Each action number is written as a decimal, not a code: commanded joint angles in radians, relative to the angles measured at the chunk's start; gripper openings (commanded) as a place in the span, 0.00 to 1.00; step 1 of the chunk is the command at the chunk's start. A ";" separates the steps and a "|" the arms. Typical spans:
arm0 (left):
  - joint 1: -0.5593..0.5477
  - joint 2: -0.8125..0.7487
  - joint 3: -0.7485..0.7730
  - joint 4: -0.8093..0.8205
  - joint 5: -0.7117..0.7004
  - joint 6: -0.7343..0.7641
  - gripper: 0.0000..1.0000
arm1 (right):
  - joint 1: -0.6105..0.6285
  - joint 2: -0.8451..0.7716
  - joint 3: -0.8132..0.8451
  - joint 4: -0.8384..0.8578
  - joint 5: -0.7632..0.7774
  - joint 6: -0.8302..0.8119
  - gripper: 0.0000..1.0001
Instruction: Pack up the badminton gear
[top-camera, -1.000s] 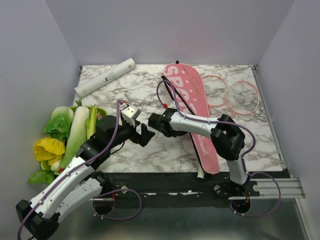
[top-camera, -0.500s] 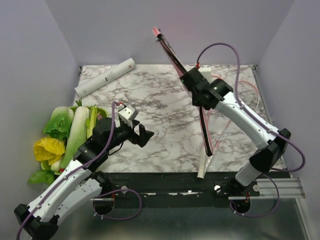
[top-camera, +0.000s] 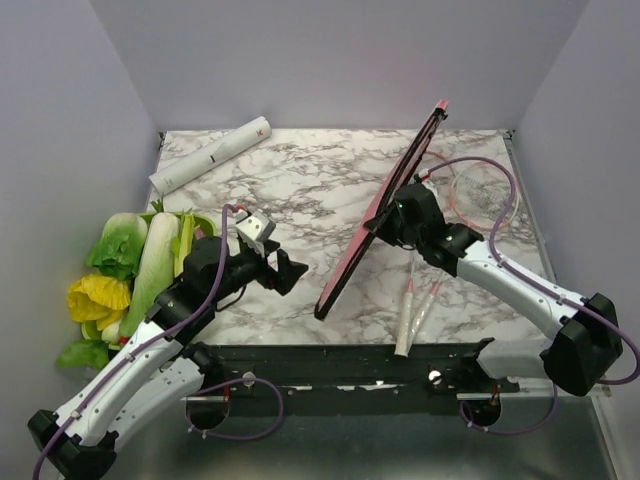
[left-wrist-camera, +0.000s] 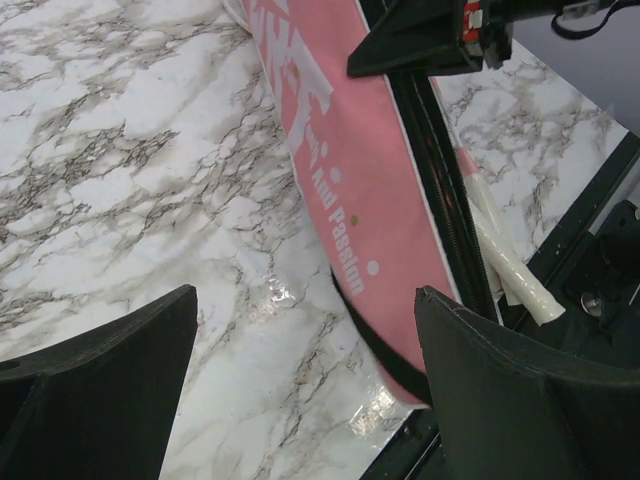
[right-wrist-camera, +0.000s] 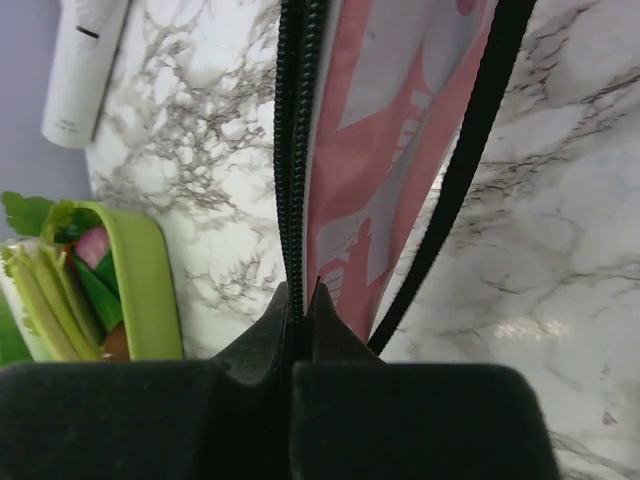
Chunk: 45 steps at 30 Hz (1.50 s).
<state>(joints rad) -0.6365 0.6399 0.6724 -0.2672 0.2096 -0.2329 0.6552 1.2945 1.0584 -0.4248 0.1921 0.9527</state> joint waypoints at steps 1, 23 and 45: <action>-0.002 -0.011 -0.013 0.023 0.028 -0.009 0.95 | 0.001 -0.021 -0.147 0.533 -0.056 0.118 0.01; -0.012 -0.014 -0.014 0.013 -0.022 -0.002 0.94 | -0.016 0.405 -0.182 1.086 -0.333 0.133 0.01; -0.014 0.191 0.026 -0.010 -0.022 -0.032 0.99 | -0.016 0.221 -0.046 0.329 -0.148 -0.094 0.69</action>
<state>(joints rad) -0.6437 0.7910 0.6804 -0.2859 0.1879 -0.2481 0.6437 1.6012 0.9939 0.1776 -0.0700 0.9649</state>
